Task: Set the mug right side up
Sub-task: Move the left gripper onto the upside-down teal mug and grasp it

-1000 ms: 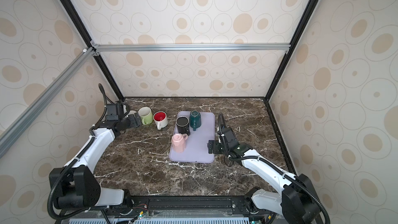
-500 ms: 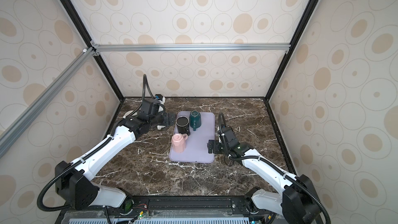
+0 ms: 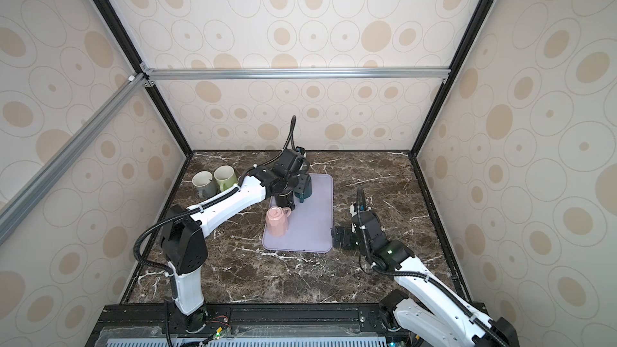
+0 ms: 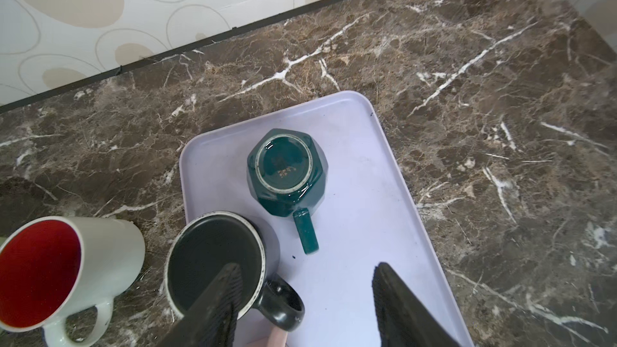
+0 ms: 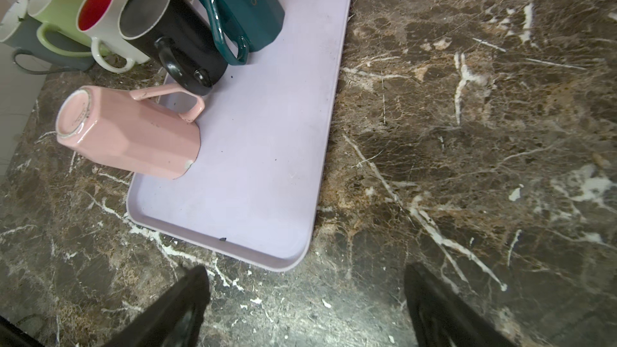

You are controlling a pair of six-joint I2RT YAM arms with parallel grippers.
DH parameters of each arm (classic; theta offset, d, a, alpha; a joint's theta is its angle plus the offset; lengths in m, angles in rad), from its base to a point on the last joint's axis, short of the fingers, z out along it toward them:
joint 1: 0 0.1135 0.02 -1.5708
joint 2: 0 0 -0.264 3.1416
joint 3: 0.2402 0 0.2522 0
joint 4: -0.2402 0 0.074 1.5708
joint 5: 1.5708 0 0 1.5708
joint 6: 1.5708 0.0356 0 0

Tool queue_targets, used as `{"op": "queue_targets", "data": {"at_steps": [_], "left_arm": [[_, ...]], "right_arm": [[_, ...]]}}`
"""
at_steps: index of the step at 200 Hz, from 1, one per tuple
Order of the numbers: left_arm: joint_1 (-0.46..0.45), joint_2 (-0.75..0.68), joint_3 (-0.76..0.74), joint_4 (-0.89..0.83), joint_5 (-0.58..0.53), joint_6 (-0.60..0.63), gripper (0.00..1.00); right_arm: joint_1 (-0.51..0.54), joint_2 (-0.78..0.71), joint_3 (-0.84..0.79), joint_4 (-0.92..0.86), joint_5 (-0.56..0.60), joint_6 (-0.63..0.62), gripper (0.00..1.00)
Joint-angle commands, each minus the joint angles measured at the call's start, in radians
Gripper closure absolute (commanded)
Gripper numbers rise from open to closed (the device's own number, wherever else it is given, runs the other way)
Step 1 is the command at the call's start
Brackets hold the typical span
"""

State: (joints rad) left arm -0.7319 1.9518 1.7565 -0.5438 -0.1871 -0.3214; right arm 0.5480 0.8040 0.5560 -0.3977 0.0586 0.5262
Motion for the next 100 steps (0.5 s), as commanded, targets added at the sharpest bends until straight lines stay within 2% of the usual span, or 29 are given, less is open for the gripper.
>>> {"op": "queue_targets", "data": {"at_steps": [1,18,70,100], "left_arm": [[-0.02,0.049,0.104,-0.076,-0.034,0.008,0.39],[-0.021,0.093,0.133,-0.092,-0.031,-0.008,0.47],[-0.021,0.174,0.178,-0.129,-0.056,-0.073,0.51],[-0.02,0.241,0.264,-0.206,-0.083,-0.091,0.54]], "right_arm": [[-0.006,-0.071,-0.034,-0.021,-0.002,-0.017,0.06],[-0.006,-0.123,-0.053,-0.011,-0.035,-0.039,0.06],[-0.006,-0.203,-0.077,-0.058,0.004,-0.05,0.06],[-0.005,-0.204,-0.081,-0.054,-0.037,-0.063,0.06]]}}
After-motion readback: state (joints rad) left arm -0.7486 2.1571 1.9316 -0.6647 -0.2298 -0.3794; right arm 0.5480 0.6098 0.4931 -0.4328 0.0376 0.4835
